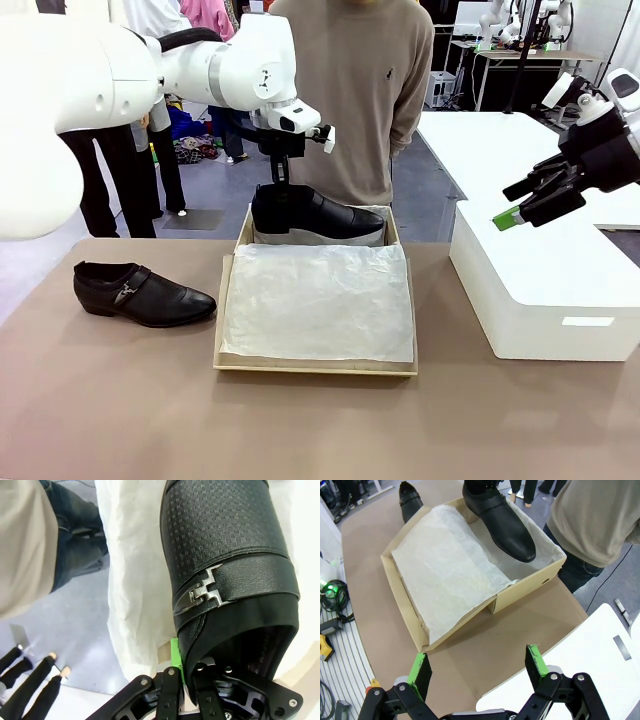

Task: Pack the shoes into the box.
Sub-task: Place one shoe of the Shoes into the Shoes Box.

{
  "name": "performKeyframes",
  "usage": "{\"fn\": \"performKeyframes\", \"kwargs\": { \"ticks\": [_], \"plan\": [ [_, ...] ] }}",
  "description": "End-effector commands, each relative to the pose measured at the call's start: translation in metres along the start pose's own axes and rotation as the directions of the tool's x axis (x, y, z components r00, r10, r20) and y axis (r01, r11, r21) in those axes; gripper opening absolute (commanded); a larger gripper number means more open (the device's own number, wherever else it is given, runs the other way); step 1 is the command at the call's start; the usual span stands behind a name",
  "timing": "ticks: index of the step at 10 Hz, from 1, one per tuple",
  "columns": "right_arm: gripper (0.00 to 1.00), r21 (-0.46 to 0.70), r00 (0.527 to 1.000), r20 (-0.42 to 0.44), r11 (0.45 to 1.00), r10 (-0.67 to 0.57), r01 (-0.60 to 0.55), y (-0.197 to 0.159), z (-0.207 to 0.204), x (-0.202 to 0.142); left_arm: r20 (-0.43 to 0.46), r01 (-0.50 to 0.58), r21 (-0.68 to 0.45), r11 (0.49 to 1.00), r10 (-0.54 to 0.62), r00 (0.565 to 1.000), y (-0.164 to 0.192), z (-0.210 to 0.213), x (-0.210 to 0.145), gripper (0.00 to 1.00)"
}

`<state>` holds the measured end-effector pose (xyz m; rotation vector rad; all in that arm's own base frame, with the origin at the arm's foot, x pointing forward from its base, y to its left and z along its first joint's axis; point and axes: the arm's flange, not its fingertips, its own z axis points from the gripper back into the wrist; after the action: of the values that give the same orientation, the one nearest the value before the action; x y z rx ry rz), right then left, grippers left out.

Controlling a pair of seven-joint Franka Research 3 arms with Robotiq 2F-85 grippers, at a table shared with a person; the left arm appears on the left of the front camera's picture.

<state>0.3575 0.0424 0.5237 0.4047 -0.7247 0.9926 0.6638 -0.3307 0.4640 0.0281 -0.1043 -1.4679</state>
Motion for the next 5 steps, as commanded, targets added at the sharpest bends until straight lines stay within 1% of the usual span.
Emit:
{"fn": "performKeyframes", "kwargs": {
  "ticks": [1,5],
  "plan": [
    [1.0,0.012,0.999,0.032,1.0,0.022,-0.023,-0.004,-0.001,0.0,-0.01,0.033,0.035,0.999,-0.032,0.999,0.006,0.002,-0.001,0.0],
    [1.0,0.012,0.999,0.032,1.0,0.022,-0.023,-0.004,-0.001,0.0,-0.014,0.038,0.029,0.999,-0.038,0.999,0.018,-0.017,-0.006,0.0]
  ]
}}
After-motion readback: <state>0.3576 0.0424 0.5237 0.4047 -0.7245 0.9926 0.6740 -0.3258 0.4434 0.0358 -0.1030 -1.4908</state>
